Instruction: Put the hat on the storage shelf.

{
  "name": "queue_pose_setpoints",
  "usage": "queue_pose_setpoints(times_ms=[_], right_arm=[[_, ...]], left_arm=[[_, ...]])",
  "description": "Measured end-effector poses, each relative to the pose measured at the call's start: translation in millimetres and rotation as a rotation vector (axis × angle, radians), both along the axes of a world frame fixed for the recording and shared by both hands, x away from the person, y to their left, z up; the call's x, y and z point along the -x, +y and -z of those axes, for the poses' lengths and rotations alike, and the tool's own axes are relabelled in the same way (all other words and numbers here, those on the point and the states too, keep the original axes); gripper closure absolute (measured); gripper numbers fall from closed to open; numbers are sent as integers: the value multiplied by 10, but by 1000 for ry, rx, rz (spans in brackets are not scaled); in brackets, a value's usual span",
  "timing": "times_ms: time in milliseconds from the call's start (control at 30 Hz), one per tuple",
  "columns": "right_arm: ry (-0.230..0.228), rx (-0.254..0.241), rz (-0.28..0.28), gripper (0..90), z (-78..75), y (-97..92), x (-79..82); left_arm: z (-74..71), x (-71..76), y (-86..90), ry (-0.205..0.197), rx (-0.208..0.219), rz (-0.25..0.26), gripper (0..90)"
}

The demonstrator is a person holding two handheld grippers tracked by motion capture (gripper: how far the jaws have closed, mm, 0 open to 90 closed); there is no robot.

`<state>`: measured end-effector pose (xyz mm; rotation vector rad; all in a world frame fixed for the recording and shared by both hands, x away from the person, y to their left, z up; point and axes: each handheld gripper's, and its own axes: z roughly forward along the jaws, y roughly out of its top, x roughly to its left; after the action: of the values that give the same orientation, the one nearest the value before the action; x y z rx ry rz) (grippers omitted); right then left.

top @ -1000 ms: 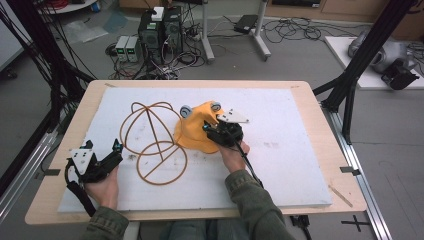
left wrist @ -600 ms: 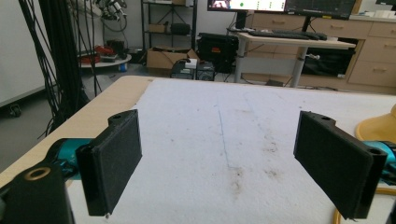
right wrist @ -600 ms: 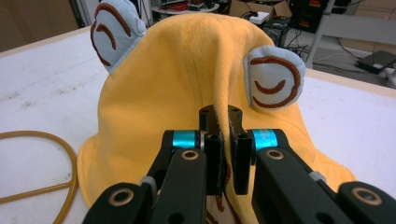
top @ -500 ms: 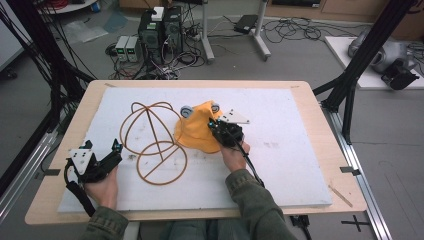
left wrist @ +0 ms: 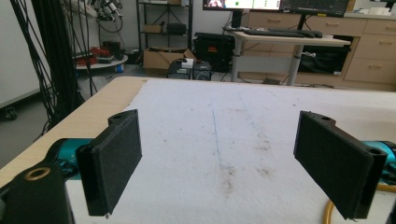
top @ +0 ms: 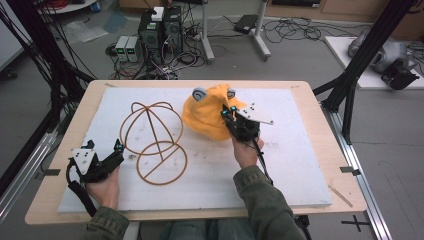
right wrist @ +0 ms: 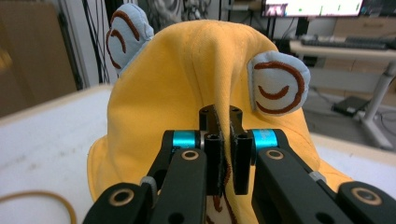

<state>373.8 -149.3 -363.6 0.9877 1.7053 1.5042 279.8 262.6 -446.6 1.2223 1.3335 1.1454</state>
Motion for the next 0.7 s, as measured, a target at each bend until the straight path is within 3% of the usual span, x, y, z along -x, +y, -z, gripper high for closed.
queue_pose_setpoints(times_ms=[333,467,567,700], right_arm=[[-99,-25,1,882,-528,-187,117],[-116,-52,-12,882,-654,-219,154],[-152,-103,-65,882,-811,-237,195],[-202,-190,-175,881,-1046,-198,275]], left_arm=[[1,-4,-28,-2,-2,8,153],[8,-9,-29,-1,3,7,153],[7,-7,-26,1,3,7,153],[7,-7,-23,3,2,6,154]])
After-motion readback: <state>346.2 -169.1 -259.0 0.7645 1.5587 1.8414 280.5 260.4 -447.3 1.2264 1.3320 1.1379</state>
